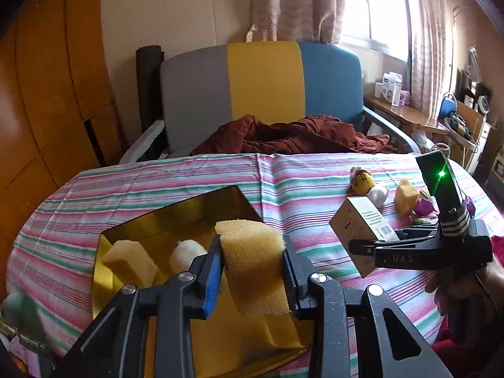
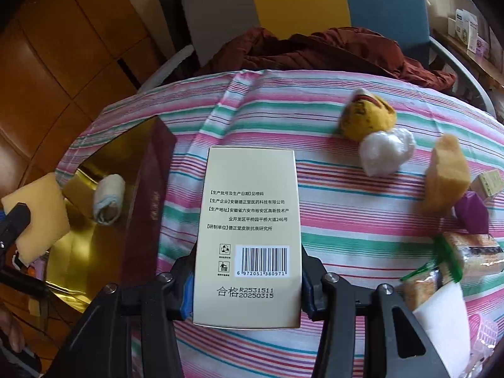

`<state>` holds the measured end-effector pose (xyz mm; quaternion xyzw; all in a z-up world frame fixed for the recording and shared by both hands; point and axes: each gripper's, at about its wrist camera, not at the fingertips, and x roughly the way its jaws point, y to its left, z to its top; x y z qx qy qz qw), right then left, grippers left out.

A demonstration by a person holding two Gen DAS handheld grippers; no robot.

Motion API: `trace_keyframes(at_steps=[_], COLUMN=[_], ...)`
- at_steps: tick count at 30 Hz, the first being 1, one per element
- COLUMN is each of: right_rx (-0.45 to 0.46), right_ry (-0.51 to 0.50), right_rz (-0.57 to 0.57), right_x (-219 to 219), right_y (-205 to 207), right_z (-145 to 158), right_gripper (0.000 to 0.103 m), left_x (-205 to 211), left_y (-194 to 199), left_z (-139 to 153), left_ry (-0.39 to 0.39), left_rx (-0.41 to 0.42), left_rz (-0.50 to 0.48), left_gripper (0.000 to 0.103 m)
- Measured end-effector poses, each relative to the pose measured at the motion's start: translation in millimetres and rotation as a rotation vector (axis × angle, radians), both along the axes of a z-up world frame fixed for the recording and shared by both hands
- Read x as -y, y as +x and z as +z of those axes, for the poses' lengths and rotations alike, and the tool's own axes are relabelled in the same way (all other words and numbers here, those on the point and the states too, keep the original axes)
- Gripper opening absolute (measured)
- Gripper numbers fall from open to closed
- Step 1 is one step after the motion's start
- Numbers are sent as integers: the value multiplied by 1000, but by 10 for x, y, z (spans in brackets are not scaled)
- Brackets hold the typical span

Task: Organize objects
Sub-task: 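Lower box and sponge into the gold tray and open both grippers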

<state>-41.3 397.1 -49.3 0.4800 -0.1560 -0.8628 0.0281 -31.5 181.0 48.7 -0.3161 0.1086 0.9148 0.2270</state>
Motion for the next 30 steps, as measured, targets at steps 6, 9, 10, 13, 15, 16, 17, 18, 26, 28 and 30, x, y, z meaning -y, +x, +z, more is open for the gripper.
trace_keyframes(at_steps=[6, 9, 10, 13, 15, 16, 17, 18, 26, 28, 30], right_rx=[-26, -38, -43, -57, -67, -71, -74, -76, -69, -63, -63], right_ry=[-15, -11, -11, -16, -15, -12, -10, -8, 15, 35, 58], right_rz=[55, 73, 81, 110, 135, 145, 156, 167, 225, 232, 233], right_x=[351, 498, 550, 702, 828, 880, 940, 1001, 1390, 1471, 1540], right_y=[-52, -62, -64, -70, -86, -87, -96, -106, -212, -266, -341], right_z=[118, 187, 215, 294, 345, 362, 376, 390, 429, 427, 433], right_gripper=[50, 50, 50, 50, 50, 50, 50, 50, 50, 50, 50], left_x=[210, 317, 350, 453, 529, 567, 611, 651, 1023, 1123, 1219], left_y=[-12, -19, -22, -34, -39, -42, -47, -54, -164, -243, -329], left_z=[2, -2, -5, -16, -32, -41, -51, -61, -229, -284, -330], left_ry=[12, 20, 21, 27, 29, 30, 30, 31, 16, 11, 7], left_rx=[0, 0, 1, 3, 4, 5, 7, 9, 35, 49, 56], left_rz=[37, 53, 58, 73, 87, 94, 102, 109, 184, 205, 224], left_gripper=[35, 35, 35, 35, 35, 35, 35, 35, 35, 35, 36])
